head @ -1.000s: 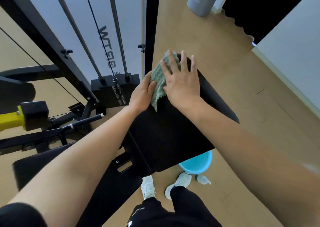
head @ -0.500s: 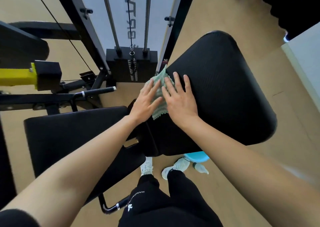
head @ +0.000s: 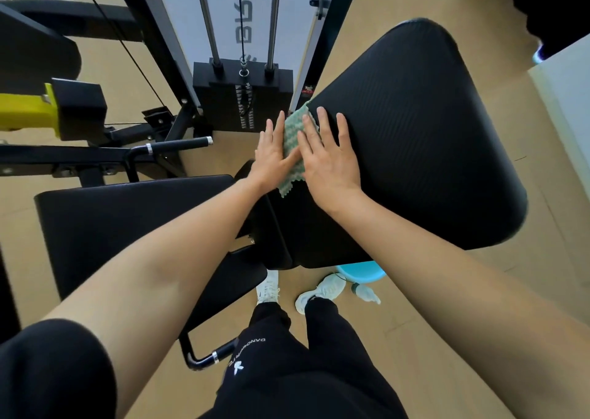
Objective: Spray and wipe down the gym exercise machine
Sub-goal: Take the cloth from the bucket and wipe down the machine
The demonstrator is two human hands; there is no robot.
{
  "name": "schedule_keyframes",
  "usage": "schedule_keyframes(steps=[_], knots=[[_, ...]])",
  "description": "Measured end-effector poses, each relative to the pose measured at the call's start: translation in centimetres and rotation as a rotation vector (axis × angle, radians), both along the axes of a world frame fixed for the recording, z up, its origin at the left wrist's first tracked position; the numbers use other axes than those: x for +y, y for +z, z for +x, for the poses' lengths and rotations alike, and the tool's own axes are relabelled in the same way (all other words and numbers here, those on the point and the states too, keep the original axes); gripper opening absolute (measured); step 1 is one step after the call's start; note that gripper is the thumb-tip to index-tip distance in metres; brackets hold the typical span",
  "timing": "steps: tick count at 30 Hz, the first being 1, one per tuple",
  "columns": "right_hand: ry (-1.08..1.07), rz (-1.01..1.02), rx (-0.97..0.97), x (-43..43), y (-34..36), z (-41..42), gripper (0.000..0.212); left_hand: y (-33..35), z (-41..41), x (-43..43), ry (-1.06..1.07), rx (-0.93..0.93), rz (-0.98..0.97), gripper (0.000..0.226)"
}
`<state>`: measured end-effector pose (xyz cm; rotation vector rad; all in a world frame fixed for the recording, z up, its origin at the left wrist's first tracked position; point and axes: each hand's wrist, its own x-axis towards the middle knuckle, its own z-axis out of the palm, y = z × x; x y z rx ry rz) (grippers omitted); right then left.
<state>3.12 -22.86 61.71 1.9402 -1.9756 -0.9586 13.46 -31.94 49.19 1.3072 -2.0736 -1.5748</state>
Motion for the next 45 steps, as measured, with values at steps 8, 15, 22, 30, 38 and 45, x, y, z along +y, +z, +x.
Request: schedule_keyframes(steps=[8, 15, 22, 30, 38, 45], knots=[[0.091, 0.157, -0.063, 9.5, -2.4, 2.2, 0.08, -2.5, 2.9, 13.2, -0.031, -0.063, 0.056, 0.1], [0.081, 0.13, -0.121, 12.3, -3.1, 3.4, 0.086, -3.0, 6.5, 14.5, -0.074, -0.085, -0.001, 0.089], [0.225, 0.257, -0.182, 9.6, -6.2, 3.6, 0.082, -3.5, 6.6, 13.9, -0.083, -0.066, 0.041, 0.095], [0.103, 0.114, -0.033, 2.9, -3.5, 1.9, 0.086, -0.5, 3.7, 6.1, 0.008, 0.025, -0.013, 0.091], [0.008, -0.013, -0.108, 6.4, -2.6, 1.7, 0.093, -0.3, 3.0, 9.0, 0.022, 0.09, -0.025, 0.092], [-0.125, 0.031, -0.256, 16.0, -4.4, 3.6, 0.094, -1.1, 5.1, 19.2, -0.075, 0.039, 0.035, 0.101]])
